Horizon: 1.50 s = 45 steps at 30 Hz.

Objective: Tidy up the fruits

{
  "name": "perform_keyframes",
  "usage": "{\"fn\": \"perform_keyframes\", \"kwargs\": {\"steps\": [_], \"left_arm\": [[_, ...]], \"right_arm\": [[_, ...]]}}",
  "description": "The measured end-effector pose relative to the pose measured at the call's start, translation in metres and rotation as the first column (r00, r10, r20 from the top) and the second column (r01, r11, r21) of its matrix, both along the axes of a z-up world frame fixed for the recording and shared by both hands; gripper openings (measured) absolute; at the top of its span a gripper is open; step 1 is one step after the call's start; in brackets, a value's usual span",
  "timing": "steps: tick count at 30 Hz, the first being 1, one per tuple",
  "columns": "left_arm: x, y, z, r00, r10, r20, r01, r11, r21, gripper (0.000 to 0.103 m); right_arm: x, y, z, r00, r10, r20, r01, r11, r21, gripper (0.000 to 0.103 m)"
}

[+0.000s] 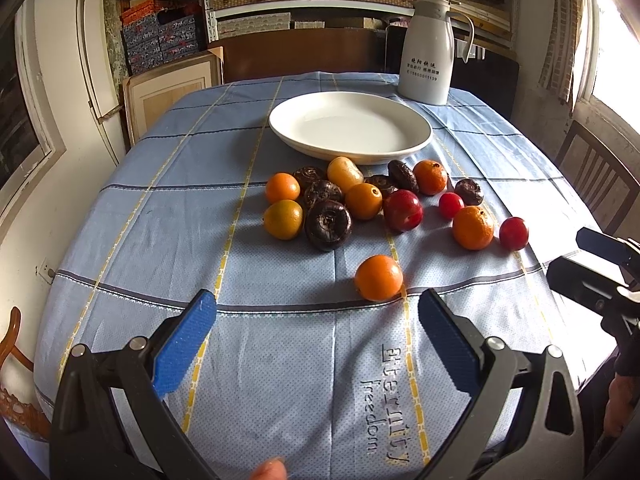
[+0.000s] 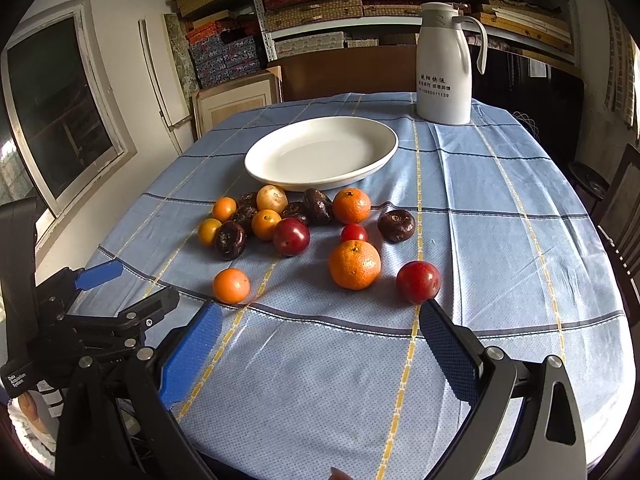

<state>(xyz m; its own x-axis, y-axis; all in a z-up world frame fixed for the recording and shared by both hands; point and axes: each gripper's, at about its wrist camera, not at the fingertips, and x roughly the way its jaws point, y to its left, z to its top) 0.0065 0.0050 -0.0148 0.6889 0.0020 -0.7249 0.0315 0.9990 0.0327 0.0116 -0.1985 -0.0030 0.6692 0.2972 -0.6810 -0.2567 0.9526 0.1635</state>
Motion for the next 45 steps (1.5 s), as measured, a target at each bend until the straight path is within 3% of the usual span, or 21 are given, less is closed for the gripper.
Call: {"fn": "perform_keyframes", "kwargs": {"steps": [45], "left_arm": [[0.0000,-0.0056,0.0006,1.000,-0.015,-0.013,0.016,1.000,0.008,0.099]], "right_arm": [[-0.0042,0.0052,0.0047,1.000,0.016,0.017,-0.016,1.000,-0.009,0.099]]}}
